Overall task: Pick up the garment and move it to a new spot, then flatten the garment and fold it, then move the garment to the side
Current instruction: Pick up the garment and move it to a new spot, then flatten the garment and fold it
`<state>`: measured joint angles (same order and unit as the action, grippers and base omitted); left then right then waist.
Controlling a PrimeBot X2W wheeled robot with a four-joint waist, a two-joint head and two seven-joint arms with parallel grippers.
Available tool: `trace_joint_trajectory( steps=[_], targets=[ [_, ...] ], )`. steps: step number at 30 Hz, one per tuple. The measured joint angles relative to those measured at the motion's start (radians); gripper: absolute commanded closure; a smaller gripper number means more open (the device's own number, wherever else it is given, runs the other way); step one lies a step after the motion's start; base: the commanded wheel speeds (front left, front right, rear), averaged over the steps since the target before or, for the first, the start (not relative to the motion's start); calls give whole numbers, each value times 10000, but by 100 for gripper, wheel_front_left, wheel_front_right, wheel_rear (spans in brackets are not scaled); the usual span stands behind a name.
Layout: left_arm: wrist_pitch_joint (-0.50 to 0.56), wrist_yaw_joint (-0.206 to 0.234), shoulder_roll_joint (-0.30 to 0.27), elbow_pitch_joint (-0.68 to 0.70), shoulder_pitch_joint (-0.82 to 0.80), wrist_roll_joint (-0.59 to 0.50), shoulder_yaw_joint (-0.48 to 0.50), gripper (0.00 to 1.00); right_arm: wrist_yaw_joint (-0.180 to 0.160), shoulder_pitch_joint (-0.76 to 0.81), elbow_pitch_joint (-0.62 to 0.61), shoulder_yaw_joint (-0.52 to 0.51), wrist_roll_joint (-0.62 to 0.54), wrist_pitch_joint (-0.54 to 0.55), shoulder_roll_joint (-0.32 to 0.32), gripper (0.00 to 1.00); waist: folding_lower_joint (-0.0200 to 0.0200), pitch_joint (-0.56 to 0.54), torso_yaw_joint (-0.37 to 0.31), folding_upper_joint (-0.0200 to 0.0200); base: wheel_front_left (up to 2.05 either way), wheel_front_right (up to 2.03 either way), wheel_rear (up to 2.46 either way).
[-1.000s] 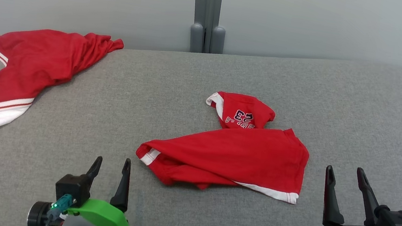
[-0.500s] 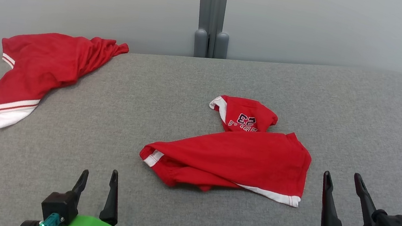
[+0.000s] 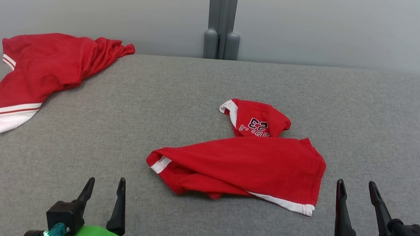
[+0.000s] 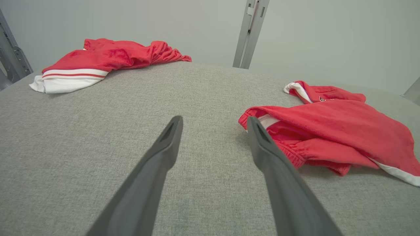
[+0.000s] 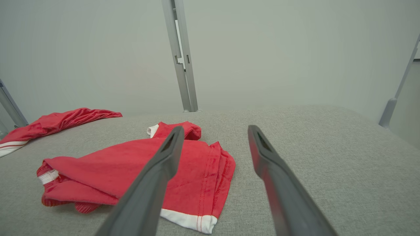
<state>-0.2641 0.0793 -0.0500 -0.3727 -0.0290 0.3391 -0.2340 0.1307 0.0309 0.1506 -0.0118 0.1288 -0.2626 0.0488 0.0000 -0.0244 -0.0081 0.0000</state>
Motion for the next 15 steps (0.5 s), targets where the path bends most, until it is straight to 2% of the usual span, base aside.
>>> trace_joint_trajectory(
  steps=[4, 8, 15],
  targets=[
    [0, 0, 0, -35, -7, -15, -54, 0, 0, -6, 15, 8, 0, 0, 0, 0, 0, 39, -10, 0, 0, 0, 0],
    [2, -119, 2, -474, -147, 121, -564, 0, 0, -41, 25, 21, -2, 0, 0, 0, 0, 133, -5, 0, 0, 0, 0],
    [307, -265, 12, -1900, -1469, 1605, -1699, 0, 0, -196, 35, 94, 6, 0, 0, 0, 0, 442, -48, 0, 0, 0, 0]
  ],
)
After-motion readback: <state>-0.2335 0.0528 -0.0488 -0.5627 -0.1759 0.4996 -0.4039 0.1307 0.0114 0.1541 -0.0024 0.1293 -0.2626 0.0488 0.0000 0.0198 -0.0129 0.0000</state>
